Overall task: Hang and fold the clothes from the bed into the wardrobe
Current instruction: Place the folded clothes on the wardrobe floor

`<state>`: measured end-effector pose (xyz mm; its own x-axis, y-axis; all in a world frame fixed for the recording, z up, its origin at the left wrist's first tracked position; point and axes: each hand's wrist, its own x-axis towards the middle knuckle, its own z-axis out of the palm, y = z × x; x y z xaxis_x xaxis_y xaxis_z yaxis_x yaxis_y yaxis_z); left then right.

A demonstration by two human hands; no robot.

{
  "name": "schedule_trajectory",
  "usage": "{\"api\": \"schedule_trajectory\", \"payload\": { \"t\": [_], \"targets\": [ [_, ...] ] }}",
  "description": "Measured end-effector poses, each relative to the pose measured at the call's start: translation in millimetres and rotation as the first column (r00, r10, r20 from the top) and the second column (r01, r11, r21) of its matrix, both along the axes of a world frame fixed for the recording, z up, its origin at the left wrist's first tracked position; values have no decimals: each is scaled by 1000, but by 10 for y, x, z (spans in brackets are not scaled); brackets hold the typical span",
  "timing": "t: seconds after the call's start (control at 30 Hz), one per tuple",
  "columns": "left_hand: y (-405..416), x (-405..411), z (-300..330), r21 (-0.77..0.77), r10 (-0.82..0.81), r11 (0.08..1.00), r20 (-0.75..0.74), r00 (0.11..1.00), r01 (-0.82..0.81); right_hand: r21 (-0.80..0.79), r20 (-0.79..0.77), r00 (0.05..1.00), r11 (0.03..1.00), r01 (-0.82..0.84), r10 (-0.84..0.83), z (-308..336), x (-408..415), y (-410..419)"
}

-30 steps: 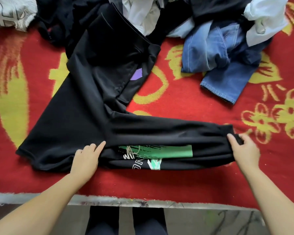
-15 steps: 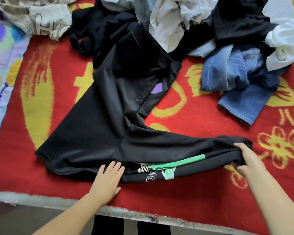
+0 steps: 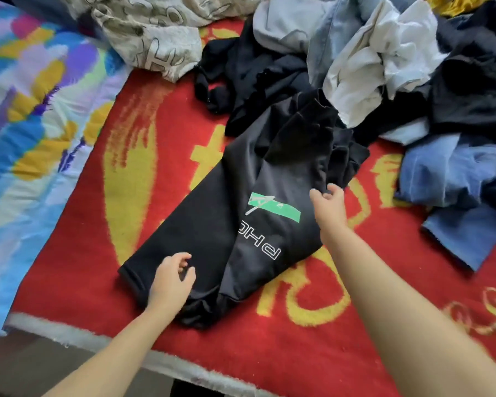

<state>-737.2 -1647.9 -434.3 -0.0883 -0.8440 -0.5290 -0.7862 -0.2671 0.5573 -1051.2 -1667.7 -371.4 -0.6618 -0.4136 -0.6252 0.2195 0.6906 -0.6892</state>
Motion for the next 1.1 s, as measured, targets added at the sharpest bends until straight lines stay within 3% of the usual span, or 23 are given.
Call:
{"api": "schedule_trajectory", "payload": {
  "t": [0.03,0.1,0.17,0.23,0.33,0.43,0.53,0.63,0.77,0.97,1.03,1.1],
  "targets": [
    [-105,149,-29,-102,14,995,113,993,-2,98,-43,999,995,24,-20,-197,187,182],
    [-304,373,-99,-137,34,991,289,957,6,222,-74,993,970,101,-87,-494,449,575],
    [-504,547,-169,-24,-16,999,406,914,28,323,-84,989,936,142,-121,-704,670,788],
    [-657,639,-244,70,-81,996,430,899,56,396,-39,980,898,193,-193,-814,875,846],
    [-807,659,-273,188,-111,980,245,963,65,348,205,931,911,220,-303,-845,1123,856],
    [-799,750,-220,298,-45,953,-51,998,59,313,396,889,944,103,-228,-782,1334,843],
    [-692,940,-53,482,81,876,-196,977,25,311,502,837,949,58,-216,-670,1506,877],
    [-554,1131,104,678,243,735,-242,939,-15,343,538,802,936,74,-261,-592,1603,980],
    [-373,1234,293,782,313,623,-278,908,25,325,568,746,927,186,-348,-535,1817,1078],
    [-350,1208,482,756,362,655,-314,878,0,259,701,544,875,408,-461,-651,2283,894],
    [-368,1217,552,732,375,681,-312,873,-31,233,669,578,870,435,-468,-626,2245,889],
    [-267,1252,591,743,359,668,-278,891,-37,213,577,675,882,420,-460,-545,2131,1091]
  ]
}}
